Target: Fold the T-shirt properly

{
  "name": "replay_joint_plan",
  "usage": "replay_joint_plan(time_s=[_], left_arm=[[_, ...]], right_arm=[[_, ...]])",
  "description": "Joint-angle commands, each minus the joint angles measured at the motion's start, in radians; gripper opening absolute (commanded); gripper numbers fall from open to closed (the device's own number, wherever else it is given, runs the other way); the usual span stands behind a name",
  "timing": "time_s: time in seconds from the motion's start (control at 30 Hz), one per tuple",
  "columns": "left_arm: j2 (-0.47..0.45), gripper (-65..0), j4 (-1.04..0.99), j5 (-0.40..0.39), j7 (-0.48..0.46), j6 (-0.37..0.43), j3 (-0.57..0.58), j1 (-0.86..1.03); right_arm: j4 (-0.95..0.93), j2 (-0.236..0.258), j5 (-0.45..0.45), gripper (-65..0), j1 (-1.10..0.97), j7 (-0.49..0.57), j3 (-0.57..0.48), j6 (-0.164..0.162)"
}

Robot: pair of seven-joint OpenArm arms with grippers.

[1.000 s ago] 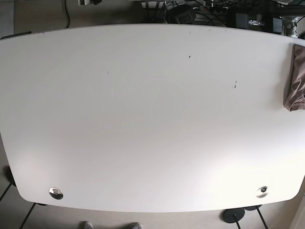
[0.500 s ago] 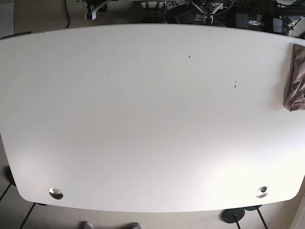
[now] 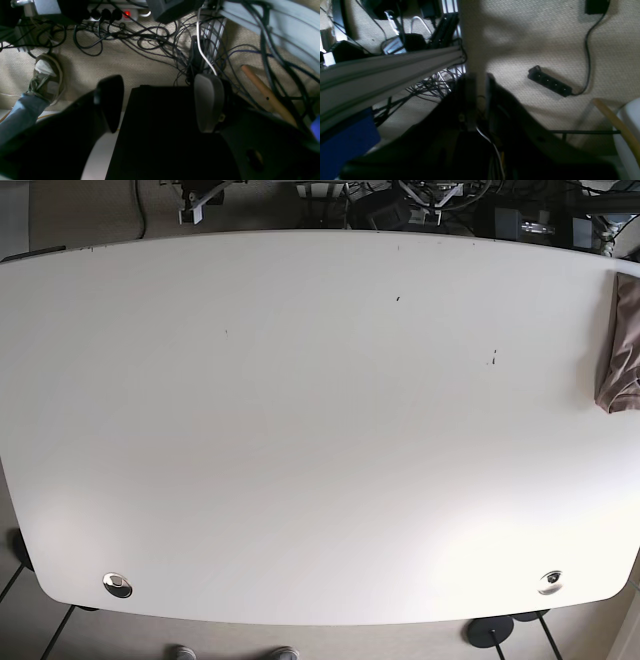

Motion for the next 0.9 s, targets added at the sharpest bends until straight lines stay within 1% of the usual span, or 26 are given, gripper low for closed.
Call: replay_joint_plan(time_s=[0.03, 0.4, 0.47, 0.77, 0.9], left_arm=[[-0.002, -24.5, 0.018, 0.002, 0.001, -0.001, 0.001, 0.012], [-0.007, -24.8, 0.044, 0.001, 0.012, 0.000, 0.007, 0.014], [-0.011, -24.9, 0.039, 0.000, 0.021, 0.000, 0.006, 0.018], [-0.018, -24.4, 0.059, 0.000, 0.000, 0.002, 0.002, 0.048], [-0.020, -24.4, 0.122, -0.004, -0.005, 0.001, 0.004, 0.069]], right_arm=[[-0.001, 0.009, 0.000, -59.4, -0.004, 0.020, -0.001, 0.006], [-0.003, -0.003, 0.000, -59.2, 0.010, -0.021, -0.004, 0.005], [0.004, -0.002, 0.003, -59.3, 0.010, -0.014, -0.004, 0.004], [0.001, 0.003, 0.005, -59.6, 0.009, -0.018, -0.007, 0.005], [0.006, 0.005, 0.005, -59.6, 0.001, -0.017, -0.007, 0.005]])
